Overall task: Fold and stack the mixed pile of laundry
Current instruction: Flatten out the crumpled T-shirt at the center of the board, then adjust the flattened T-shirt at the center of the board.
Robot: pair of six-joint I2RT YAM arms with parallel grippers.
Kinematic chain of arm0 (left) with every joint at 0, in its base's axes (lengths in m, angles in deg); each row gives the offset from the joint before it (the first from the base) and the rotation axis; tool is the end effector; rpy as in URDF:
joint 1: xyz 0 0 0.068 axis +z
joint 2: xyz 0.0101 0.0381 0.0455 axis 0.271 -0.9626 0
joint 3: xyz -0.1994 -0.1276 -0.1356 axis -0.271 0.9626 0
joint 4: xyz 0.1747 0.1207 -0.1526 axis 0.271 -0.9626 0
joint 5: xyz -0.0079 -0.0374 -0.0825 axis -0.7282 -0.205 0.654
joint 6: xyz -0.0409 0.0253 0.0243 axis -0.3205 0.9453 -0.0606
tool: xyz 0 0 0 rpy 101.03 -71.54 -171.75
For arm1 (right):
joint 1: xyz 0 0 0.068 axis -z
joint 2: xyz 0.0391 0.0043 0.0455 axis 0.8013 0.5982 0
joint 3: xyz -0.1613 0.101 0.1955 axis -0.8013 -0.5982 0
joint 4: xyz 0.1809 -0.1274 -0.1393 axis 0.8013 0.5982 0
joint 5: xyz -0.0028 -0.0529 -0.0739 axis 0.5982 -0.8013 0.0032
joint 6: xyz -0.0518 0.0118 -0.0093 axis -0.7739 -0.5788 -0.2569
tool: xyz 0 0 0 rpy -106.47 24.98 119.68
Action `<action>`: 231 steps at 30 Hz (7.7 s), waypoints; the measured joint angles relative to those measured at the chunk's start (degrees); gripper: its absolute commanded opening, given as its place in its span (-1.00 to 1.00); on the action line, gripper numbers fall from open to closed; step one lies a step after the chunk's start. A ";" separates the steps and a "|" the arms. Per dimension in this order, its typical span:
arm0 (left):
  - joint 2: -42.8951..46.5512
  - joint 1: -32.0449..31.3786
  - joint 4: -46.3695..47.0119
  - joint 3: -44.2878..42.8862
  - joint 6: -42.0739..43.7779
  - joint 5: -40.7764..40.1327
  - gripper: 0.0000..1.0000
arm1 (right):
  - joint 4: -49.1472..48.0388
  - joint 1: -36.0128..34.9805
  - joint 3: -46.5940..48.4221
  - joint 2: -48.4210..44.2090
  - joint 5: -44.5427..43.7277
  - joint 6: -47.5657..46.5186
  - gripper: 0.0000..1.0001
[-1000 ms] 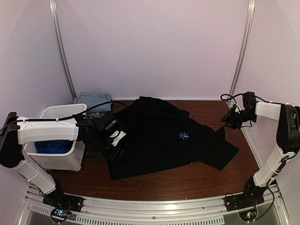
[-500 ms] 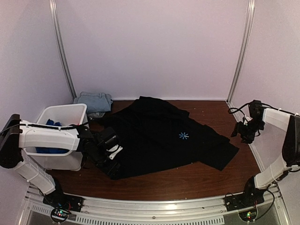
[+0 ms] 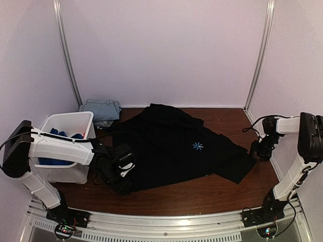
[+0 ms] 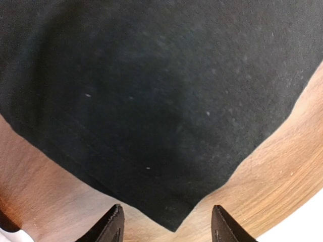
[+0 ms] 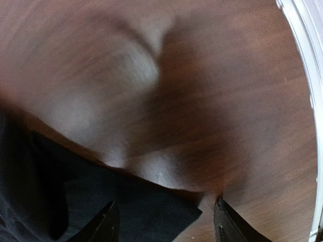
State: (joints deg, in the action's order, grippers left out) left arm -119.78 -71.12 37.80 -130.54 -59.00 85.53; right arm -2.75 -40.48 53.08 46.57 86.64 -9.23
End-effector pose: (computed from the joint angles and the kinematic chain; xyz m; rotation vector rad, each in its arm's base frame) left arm 0.1451 -0.2102 0.1565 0.7180 2.9533 -0.1388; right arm 0.2771 -0.0556 0.1547 0.7259 2.8781 0.3075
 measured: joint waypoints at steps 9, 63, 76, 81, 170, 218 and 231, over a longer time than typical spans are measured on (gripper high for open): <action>2.32 -1.33 1.55 3.02 -10.80 -0.44 0.16 | -2.47 0.09 0.04 1.14 0.74 -0.15 -1.00; 8.68 7.87 -0.17 -24.98 -22.43 0.26 -1.00 | -6.75 -6.32 11.15 -33.31 32.65 23.30 -1.00; 9.70 15.89 -1.66 -40.06 -13.20 4.35 -1.00 | -10.56 -6.45 41.24 -30.67 36.59 35.95 -1.00; 9.66 15.87 -2.38 -41.31 -12.11 5.42 -1.00 | -14.38 -6.45 44.19 -28.09 37.24 42.23 -1.00; -8.72 24.92 20.96 -26.73 -5.68 6.21 -1.00 | -15.12 -4.13 17.20 -7.98 22.32 15.63 -1.00; -24.90 23.21 10.08 -32.96 -0.57 9.77 -0.27 | -9.75 -10.36 9.60 6.08 19.91 12.33 0.46; -41.55 24.76 8.81 -51.04 -3.21 7.48 -0.30 | -7.08 -8.20 44.61 34.23 16.76 10.84 0.43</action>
State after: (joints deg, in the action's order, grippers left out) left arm -161.33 -46.36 46.61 -181.58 -62.22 93.00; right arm -9.83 -48.68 97.69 80.80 103.41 1.61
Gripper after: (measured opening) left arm 0.348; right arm 0.715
